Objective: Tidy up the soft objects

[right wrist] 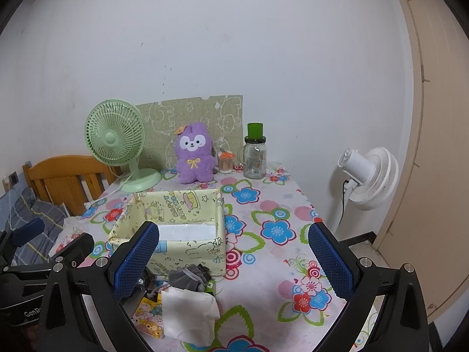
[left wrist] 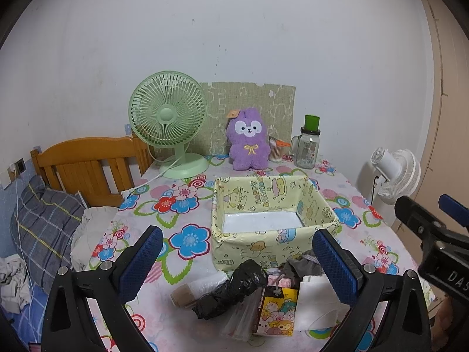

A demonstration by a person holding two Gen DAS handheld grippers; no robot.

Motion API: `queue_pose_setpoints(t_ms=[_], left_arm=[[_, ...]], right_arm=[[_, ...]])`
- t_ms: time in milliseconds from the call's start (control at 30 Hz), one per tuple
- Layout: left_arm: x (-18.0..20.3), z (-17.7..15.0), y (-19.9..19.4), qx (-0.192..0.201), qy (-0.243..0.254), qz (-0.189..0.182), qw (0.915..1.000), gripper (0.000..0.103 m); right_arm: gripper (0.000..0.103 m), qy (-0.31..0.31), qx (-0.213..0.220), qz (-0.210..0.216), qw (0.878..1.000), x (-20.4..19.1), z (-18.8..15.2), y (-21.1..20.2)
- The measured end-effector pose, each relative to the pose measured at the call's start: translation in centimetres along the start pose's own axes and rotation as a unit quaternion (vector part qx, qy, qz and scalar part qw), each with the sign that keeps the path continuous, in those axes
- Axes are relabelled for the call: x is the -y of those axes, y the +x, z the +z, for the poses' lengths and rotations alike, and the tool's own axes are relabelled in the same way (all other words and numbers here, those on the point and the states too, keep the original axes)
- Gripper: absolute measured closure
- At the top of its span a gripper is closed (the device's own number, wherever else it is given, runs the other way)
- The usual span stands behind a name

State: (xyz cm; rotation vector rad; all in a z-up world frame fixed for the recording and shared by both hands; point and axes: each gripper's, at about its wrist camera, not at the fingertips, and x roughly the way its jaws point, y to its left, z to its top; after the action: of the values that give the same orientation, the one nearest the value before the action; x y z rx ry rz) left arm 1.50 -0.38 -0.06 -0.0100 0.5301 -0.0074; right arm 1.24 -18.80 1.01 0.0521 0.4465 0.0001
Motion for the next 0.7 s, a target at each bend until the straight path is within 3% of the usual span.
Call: queue_pose_setpoints(t_ms=[700], left_arm=[[-0.3, -3.5, 4.7, -0.062, 0.005, -0.014, 0.9980, 0.004]], right_arm=[[0.000, 0.008, -0.067, 0.027, 0.997, -0.8, -2.9, 4.4]])
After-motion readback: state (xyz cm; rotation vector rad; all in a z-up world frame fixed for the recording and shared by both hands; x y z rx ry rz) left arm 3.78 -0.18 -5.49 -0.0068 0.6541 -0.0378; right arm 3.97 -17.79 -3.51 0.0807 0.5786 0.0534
